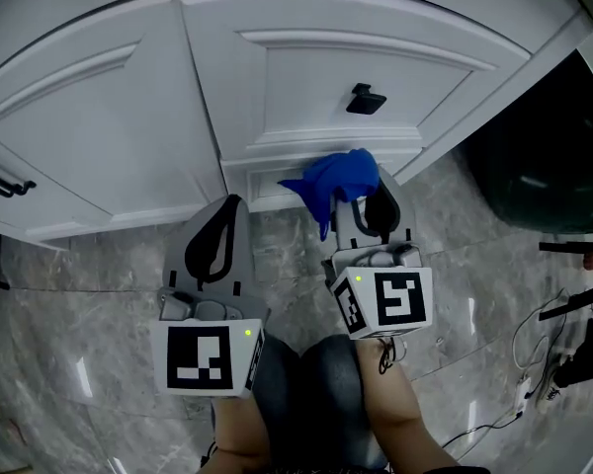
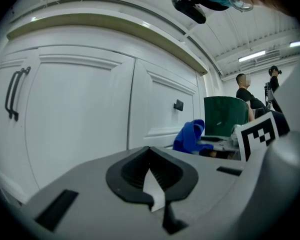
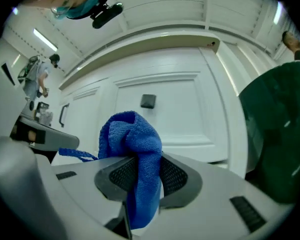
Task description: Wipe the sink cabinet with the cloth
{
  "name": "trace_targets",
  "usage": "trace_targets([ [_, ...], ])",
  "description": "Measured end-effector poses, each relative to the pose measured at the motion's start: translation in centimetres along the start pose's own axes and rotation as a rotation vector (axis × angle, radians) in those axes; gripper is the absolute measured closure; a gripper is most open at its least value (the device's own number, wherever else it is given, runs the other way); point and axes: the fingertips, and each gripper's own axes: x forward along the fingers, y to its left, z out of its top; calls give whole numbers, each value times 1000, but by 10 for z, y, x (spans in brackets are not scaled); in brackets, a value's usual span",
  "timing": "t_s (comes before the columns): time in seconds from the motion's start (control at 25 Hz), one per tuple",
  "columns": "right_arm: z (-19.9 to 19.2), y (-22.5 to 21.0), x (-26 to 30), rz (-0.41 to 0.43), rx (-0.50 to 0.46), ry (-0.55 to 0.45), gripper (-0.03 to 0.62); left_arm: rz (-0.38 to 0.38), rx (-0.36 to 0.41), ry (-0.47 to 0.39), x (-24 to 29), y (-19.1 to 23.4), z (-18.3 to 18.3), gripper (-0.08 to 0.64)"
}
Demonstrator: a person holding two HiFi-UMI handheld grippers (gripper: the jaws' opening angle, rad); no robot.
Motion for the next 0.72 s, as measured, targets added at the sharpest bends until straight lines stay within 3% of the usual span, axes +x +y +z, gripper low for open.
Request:
trace_targets([
  [0.12, -17, 49, 10, 150, 3, 53, 477, 43, -33, -16, -5, 7, 5, 560],
  [0.28, -40, 91, 21, 283, 55, 109, 477, 57, 6, -11, -12, 16, 5, 560],
  [0.52, -56, 115, 30, 330, -4, 147, 477, 63, -2, -7, -17, 23, 4, 560],
  [0.72, -62, 109, 36, 297, -12, 154, 477, 55, -33, -15, -16, 21, 4, 560],
])
